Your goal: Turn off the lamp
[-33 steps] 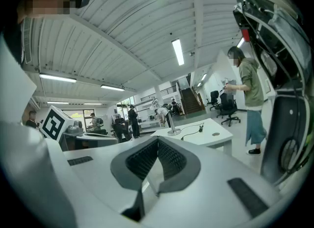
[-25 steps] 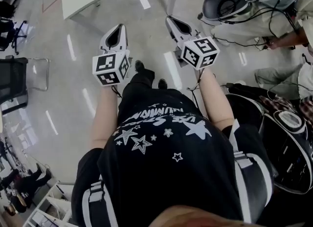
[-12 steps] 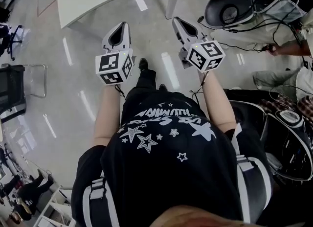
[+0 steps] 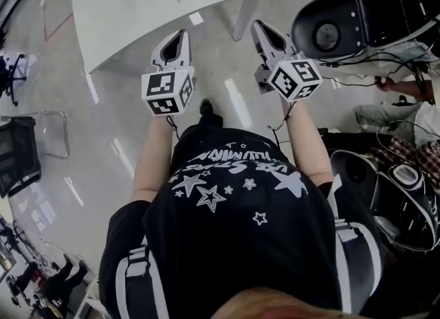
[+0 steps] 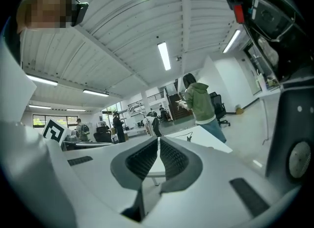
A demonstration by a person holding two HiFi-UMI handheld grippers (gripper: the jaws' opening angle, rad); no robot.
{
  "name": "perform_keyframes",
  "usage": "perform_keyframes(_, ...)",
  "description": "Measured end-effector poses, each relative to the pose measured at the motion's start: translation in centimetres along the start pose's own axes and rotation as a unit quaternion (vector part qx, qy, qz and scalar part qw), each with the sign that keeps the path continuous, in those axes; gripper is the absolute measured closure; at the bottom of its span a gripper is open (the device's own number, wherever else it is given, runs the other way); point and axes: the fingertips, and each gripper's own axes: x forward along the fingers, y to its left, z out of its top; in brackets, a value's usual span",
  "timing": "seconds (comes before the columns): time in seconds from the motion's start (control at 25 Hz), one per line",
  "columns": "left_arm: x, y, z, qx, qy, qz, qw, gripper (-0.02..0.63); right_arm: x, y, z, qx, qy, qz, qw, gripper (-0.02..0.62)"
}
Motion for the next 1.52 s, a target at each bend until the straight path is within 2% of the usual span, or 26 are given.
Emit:
perform_keyframes(0.36, 3.9, 5.7, 1.9, -0.008, 0.005, -0.034, 0.9994, 0.594, 6.7, 0.1, 1.1, -0.002, 0.013, -0.046, 0.999, 0.589)
perform_keyframes(0.56, 5.2, 7.2, 2.5, -0.007, 0.001, -0.053, 0.9986, 0.594, 8.6, -0.1, 0.9, 0.001, 0.018, -0.065, 0.998, 0.589)
perform_keyframes(0.88, 7.4, 8.8, 2.3, -0.007, 0.01, -0.058, 0.9983, 0.594, 10.6, -2.1, 1.1, 0.009, 0.021, -0.082, 0.996, 0.589)
perform_keyframes(1.24, 11.4, 11.0, 2.3, -0.016, 0.005, -0.027, 0.9995, 0.594, 17.1, -5.9, 1.9, 0.012, 0.026, -0.053, 0.998, 0.589)
perform_keyframes(1.52, 16.5, 12.2, 2.9, -0.015, 0.005, -0.006, 0.9999, 0.594, 22.7, -9.5, 3.2, 0.012, 0.035, -0.023, 0.999, 0.589)
